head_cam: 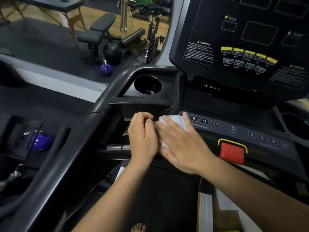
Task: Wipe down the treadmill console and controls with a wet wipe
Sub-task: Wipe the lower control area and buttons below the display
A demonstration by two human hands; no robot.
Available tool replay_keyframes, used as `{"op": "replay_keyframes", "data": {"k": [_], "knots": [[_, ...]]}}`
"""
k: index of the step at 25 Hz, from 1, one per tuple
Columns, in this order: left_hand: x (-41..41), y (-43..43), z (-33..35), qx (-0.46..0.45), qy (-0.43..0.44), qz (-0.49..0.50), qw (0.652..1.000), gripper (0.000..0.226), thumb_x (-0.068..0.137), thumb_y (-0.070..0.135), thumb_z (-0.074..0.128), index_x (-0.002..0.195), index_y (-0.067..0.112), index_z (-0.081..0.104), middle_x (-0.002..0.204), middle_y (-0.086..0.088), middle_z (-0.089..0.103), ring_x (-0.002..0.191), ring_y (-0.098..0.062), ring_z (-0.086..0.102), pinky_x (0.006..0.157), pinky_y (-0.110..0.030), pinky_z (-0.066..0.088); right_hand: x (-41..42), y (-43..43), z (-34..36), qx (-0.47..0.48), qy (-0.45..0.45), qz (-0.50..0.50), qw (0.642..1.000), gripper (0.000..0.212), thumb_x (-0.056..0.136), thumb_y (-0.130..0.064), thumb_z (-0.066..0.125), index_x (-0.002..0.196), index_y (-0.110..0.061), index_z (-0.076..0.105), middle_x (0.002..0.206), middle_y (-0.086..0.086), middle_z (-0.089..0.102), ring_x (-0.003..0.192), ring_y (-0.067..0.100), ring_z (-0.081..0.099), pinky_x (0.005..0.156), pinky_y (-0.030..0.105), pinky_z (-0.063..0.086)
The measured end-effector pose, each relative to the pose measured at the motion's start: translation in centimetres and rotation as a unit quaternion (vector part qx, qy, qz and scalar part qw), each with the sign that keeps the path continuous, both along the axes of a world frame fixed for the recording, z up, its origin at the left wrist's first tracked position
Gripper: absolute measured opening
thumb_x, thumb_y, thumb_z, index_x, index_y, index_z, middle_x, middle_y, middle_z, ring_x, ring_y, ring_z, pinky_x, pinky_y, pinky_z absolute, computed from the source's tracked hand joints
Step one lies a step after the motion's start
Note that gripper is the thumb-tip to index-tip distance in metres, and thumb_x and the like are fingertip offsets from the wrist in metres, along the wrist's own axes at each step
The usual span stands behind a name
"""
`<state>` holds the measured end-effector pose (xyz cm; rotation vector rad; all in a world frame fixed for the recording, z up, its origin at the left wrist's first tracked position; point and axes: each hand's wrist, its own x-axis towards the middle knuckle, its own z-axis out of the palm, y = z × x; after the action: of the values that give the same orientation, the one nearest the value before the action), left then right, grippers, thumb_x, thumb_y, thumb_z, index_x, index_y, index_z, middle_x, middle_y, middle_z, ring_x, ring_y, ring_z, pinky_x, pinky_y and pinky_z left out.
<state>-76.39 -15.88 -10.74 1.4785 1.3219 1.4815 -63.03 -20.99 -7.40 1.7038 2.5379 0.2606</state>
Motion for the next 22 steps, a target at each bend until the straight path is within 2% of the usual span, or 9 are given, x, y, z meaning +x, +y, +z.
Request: {"op": "replay_keyframes", "data": {"k": [2, 3, 6, 8, 11, 14, 16, 19, 22], "knots": [[0.1, 0.0, 0.1, 0.003, 0.004, -0.003, 1.000, 0.018, 0.087, 0.011, 0.043, 0.082, 0.021, 0.057, 0.081, 0.007, 0.059, 0.081, -0.013, 0.060, 0.071, -0.016, 0.043, 1.5, -0.2, 0.2, 0.016, 0.013, -0.080, 0.997, 0.067, 0.098, -0.058, 0.012, 0.154, -0.021, 0.012, 0.163, -0.001, 0.008, 0.148, 0.014, -0.006, 0.114, 0.062, 0.002], [0.1, 0.0, 0.1, 0.001, 0.006, -0.004, 1.000, 0.018, 0.087, 0.012, 0.043, 0.082, 0.023, 0.057, 0.081, 0.008, 0.059, 0.081, -0.013, 0.061, 0.070, -0.017, 0.043, 2.0, -0.3, 0.3, 0.017, 0.027, -0.108, 0.994, 0.068, 0.098, -0.059, 0.009, 0.154, -0.020, 0.008, 0.163, 0.000, 0.004, 0.148, 0.013, -0.008, 0.115, 0.061, 0.000], [0.3, 0.0, 0.1, -0.001, 0.008, -0.005, 1.000, 0.018, 0.087, 0.012, 0.043, 0.082, 0.022, 0.057, 0.081, 0.009, 0.058, 0.081, -0.016, 0.062, 0.070, -0.023, 0.046, 2.0, 0.1, 0.7, 0.044, 0.052, -0.150, 0.986, 0.066, 0.099, -0.053, 0.014, 0.151, -0.013, 0.025, 0.160, 0.003, 0.017, 0.148, 0.016, 0.009, 0.117, 0.057, 0.007], [0.3, 0.0, 0.1, 0.005, 0.013, -0.004, 1.000, 0.018, 0.086, 0.011, 0.043, 0.081, 0.021, 0.057, 0.080, 0.008, 0.058, 0.080, -0.016, 0.062, 0.071, -0.021, 0.045, 1.3, 0.0, 0.6, 0.054, 0.057, -0.160, 0.984, 0.063, 0.099, -0.047, 0.020, 0.148, -0.009, 0.033, 0.158, 0.006, 0.025, 0.147, 0.019, 0.016, 0.118, 0.052, 0.011], [0.3, 0.0, 0.1, 0.011, 0.018, -0.003, 1.000, 0.018, 0.086, 0.011, 0.043, 0.081, 0.021, 0.057, 0.080, 0.007, 0.059, 0.079, -0.015, 0.061, 0.071, -0.016, 0.042, -0.2, -2.1, -1.2, 0.036, 0.035, -0.116, 0.992, 0.061, 0.101, -0.042, 0.023, 0.151, -0.007, 0.022, 0.160, 0.011, 0.016, 0.149, 0.024, 0.008, 0.119, 0.050, 0.012], [0.3, 0.0, 0.0, 0.009, 0.024, -0.007, 1.000, 0.018, 0.086, 0.012, 0.043, 0.081, 0.020, 0.058, 0.080, 0.007, 0.060, 0.080, -0.015, 0.062, 0.071, -0.019, 0.044, 0.4, -2.9, -1.6, 0.014, -0.002, -0.072, 0.997, 0.063, 0.102, -0.043, 0.021, 0.152, -0.006, 0.016, 0.161, 0.012, 0.010, 0.149, 0.024, 0.003, 0.120, 0.048, 0.008], [0.2, 0.0, 0.0, 0.003, 0.030, -0.008, 0.999, 0.017, 0.086, 0.012, 0.043, 0.081, 0.018, 0.058, 0.081, 0.006, 0.060, 0.081, -0.017, 0.062, 0.072, -0.022, 0.045, 2.0, -1.0, -0.3, 0.014, 0.000, -0.123, 0.992, 0.065, 0.101, -0.045, 0.016, 0.152, -0.005, 0.013, 0.161, 0.012, 0.009, 0.149, 0.023, 0.003, 0.120, 0.043, 0.004], [0.2, -0.1, 0.1, -0.002, 0.033, -0.010, 0.999, 0.017, 0.085, 0.012, 0.042, 0.080, 0.019, 0.058, 0.081, 0.006, 0.060, 0.081, -0.018, 0.063, 0.071, -0.018, 0.043, 3.9, 1.1, 1.1, -0.005, 0.056, -0.233, 0.971, 0.066, 0.099, -0.043, 0.011, 0.152, -0.006, 0.004, 0.161, 0.012, 0.000, 0.149, 0.023, -0.004, 0.121, 0.041, 0.001], [0.2, 0.0, 0.1, 0.000, 0.035, -0.007, 0.999, 0.017, 0.086, 0.012, 0.043, 0.081, 0.017, 0.058, 0.081, 0.006, 0.060, 0.081, -0.018, 0.063, 0.073, -0.026, 0.047, 1.3, -1.5, -0.7, 0.017, 0.044, -0.127, 0.991, 0.059, 0.101, -0.037, 0.016, 0.152, -0.006, 0.017, 0.160, 0.012, 0.013, 0.149, 0.024, 0.005, 0.120, 0.044, 0.009]]}}
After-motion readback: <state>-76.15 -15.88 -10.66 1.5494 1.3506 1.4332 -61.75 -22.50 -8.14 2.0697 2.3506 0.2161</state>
